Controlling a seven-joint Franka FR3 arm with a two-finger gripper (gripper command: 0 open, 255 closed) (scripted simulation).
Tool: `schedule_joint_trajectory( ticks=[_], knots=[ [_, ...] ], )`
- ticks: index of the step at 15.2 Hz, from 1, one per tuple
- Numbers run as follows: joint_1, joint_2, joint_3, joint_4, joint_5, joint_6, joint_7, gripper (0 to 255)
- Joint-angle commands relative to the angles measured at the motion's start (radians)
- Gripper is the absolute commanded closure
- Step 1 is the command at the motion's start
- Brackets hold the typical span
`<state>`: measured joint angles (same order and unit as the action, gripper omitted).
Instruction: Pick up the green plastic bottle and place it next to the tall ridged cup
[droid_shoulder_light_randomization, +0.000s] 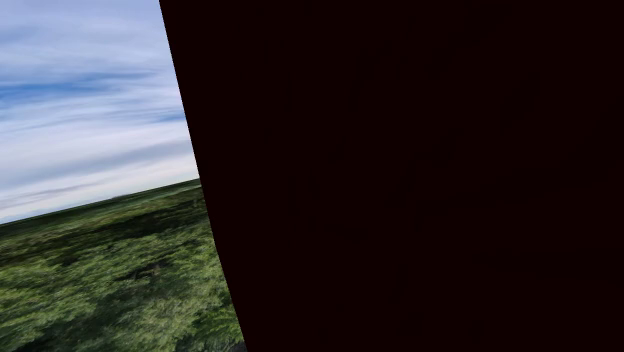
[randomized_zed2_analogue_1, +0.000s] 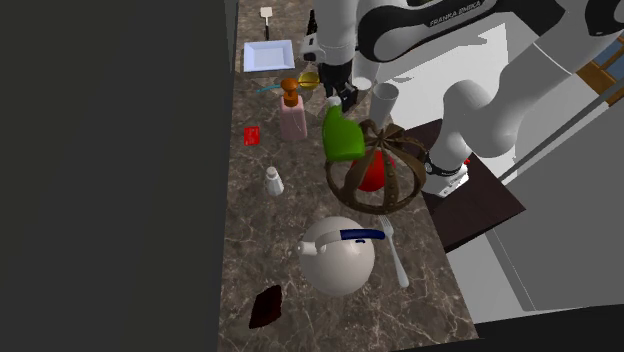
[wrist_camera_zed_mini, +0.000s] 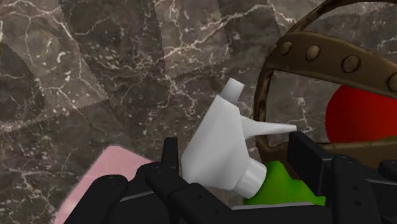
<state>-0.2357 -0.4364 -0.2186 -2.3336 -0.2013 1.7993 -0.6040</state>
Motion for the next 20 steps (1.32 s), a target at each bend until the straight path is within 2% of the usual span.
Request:
schedule_joint_trajectory(
  ticks=[1,9,10,11,14,16,17,20],
  knots=[
    [0.0,0.005,-0.001,-0.023,-0.002,0.026,0.003,255],
    [-0.003,0.034,-0.012,-0.107,-0.009,0.139,0.013,255],
    [-0.002,0.029,-0.01,-0.098,-0.008,0.124,0.012,255],
    [-0.002,0.029,-0.01,-0.098,-0.008,0.124,0.012,0],
    [0.036,0.286,-0.188,0.091,0.274,0.018,-0.295,0],
    [0.028,0.492,-0.263,0.234,0.471,-0.118,-0.494,0],
    [0.01,0.555,-0.266,0.279,0.524,-0.166,-0.545,0],
    [0.008,0.549,-0.252,0.235,0.527,-0.126,-0.546,0]
  ],
)
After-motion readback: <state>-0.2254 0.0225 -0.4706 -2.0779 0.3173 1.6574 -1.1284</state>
